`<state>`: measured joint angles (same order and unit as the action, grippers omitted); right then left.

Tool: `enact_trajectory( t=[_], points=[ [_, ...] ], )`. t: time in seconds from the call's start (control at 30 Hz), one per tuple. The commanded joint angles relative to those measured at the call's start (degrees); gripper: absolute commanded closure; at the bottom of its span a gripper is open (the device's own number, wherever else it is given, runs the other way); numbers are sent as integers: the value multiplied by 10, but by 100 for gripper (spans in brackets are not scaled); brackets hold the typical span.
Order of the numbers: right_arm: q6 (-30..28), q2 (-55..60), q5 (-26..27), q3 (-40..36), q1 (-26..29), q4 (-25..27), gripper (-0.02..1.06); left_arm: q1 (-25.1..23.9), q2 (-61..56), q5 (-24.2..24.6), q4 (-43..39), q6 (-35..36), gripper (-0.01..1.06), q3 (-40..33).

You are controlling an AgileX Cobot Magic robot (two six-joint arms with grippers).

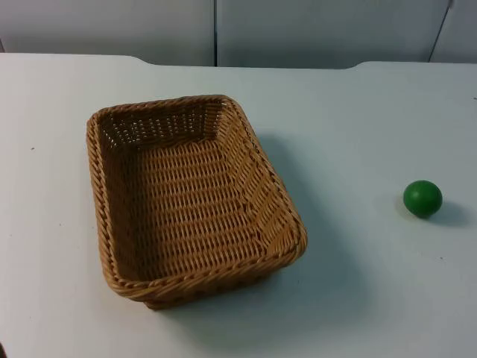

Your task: Pick up the basket with the left hand and place the ball into the basket with the right hand.

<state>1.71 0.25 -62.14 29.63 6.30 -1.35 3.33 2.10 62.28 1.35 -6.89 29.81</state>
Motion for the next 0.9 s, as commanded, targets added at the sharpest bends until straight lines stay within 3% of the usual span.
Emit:
enact_trajectory(
  t=[0.0, 0.13, 0.23, 0.47, 0.57, 0.67, 0.8, 0.87],
  points=[
    [-2, -3, 6, -3, 4, 1, 105, 3, -4, -6, 3, 4, 105, -3],
    [-2, -3, 6, -3, 4, 1, 105, 3, 15, -36, 71, 16, 105, 33],
    [-2, -3, 6, -3, 4, 1, 105, 3, 87, -71, 207, 16, 105, 93],
    [-2, -3, 6, -3, 4, 1, 105, 3, 240, -65, 341, -5, 105, 115],
    [-2, -3, 6, -3, 4, 1, 105, 3, 362, -53, 407, -72, 105, 115],
    [-2, -3, 6, -3, 4, 1, 105, 3, 430, -59, 426, -107, 105, 115],
    [-2, -3, 6, -3, 4, 1, 105, 3, 529, -103, 415, -129, 105, 115],
    [-2, -3, 6, -3, 4, 1, 105, 5, 594, -155, 414, -136, 105, 115]
  ],
)
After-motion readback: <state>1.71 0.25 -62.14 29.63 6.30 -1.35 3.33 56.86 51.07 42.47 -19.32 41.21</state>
